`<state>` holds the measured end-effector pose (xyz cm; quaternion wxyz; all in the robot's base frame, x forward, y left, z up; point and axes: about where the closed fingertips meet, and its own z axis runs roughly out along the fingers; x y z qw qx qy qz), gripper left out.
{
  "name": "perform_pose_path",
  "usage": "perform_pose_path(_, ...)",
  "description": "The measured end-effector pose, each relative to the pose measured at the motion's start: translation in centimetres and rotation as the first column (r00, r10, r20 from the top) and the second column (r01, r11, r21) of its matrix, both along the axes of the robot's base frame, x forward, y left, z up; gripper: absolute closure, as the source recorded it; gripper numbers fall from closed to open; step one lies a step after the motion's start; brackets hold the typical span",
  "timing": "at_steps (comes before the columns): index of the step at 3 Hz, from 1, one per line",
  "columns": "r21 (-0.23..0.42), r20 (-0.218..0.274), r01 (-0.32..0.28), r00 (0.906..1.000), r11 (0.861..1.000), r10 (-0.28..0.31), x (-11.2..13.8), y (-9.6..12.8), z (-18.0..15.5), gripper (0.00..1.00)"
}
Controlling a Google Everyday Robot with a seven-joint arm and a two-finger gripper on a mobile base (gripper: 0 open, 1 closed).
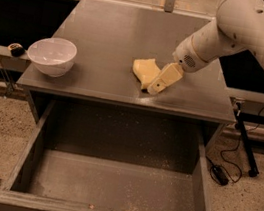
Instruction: Place sponge into top drawer
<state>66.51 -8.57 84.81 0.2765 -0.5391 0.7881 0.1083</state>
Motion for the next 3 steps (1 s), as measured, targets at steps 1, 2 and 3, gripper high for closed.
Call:
perform_pose_path(1, 0.019, -0.044, 0.002, 0.999, 1.0, -0.001, 0.4, 0.35, -1.64, 0.18)
perform_pose_path(2, 0.061, -0.061, -0.017, 0.9979, 0.998, 0.021, 0.26, 0.92, -1.67, 0.41)
perform_pose_path(3, 0.097, -0.069, -0.033, 0.9969, 0.995, 0.039, 0.12, 1.11, -1.45, 0.64)
